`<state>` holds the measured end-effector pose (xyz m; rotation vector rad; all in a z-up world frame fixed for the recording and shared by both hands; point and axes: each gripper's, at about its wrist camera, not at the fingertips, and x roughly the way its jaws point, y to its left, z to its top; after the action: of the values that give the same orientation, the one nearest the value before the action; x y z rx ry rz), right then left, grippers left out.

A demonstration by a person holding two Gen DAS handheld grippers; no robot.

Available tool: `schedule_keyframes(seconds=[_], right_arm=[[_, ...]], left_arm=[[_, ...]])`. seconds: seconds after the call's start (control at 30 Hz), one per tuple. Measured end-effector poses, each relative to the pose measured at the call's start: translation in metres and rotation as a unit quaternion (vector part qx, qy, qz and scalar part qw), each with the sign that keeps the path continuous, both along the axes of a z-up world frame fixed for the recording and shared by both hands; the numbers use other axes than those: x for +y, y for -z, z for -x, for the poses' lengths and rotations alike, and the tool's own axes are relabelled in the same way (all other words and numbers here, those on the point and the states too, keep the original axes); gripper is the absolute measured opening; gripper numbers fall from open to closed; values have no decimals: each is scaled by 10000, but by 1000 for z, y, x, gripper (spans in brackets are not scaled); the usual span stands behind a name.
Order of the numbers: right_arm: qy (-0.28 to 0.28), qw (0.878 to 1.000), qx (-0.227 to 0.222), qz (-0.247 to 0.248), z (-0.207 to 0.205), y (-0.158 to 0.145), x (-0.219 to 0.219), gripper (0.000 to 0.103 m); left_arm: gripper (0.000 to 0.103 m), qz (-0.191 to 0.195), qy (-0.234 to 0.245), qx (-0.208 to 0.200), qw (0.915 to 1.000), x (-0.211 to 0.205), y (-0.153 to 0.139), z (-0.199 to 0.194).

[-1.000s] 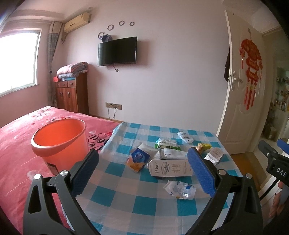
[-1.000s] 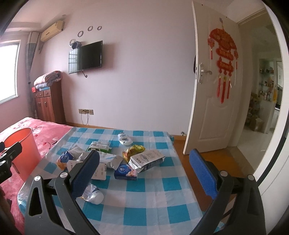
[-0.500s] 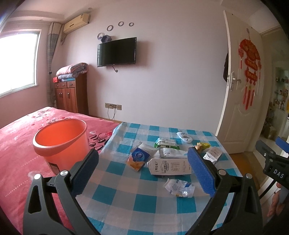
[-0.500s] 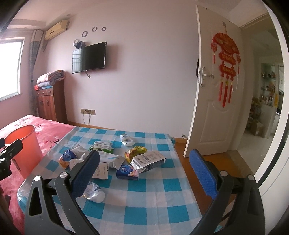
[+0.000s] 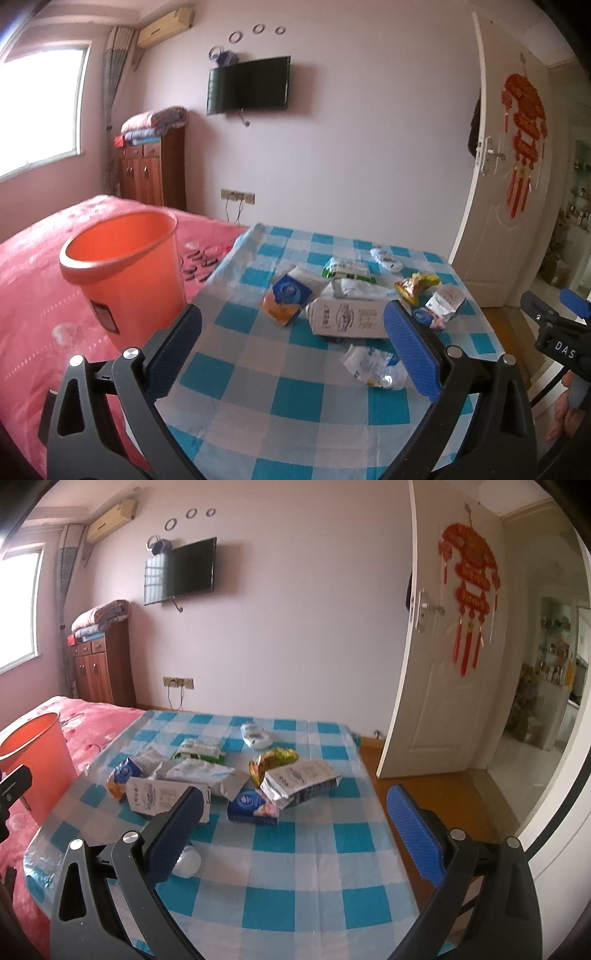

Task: Collect trash
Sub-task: 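Move left tool toward crumpled white pouch while right tool approaches white milk carton, then grasp the crumpled white pouch with left tool while right tool grasps the milk carton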

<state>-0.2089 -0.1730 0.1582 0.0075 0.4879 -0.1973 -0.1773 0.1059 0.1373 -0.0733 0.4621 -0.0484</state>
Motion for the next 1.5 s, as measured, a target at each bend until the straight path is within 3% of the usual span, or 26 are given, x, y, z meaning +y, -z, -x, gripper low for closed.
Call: schedule_keyframes(seconds=[0.17,0.43,0.67,0.8,0.9,0.93,0.97,1.2,1.4,1.5], right_arm=[[-59,9997,134,-175,-10,11,-12,98],[-228,9957,548,-714,-31,37,-35,98],[-201,9904,859,-1065,-47,58,-57,98],[-181,9842,1036,-1424,-58,71,-73,98],[-132,9783,1144,-1720,-65,80,-84,88],[-119,9758,1213,-1818,-69,83,-87,78],[-122,9728,1267,-1935,-72,87,-91,76],[-68,9513,1423,-2733,-92,101,-110,76],[-208,9174,1495,-3682,-116,110,-122,76],[-259,9042,1444,-4012,-128,111,-125,76]], left_arm=[[99,126,71,383,9992,-3,20,-12],[99,-272,545,824,9947,-32,49,-27],[99,139,865,1662,9822,-53,85,-50],[99,331,965,1942,9756,-65,98,-61],[99,405,940,2057,9732,-71,103,-69],[99,433,931,2082,9727,-73,105,-72],[99,465,929,2122,9717,-75,106,-75],[99,733,843,2467,9626,-81,118,-92],[97,932,714,2688,9560,-83,124,-106],[96,854,678,2701,9566,-88,124,-110]])
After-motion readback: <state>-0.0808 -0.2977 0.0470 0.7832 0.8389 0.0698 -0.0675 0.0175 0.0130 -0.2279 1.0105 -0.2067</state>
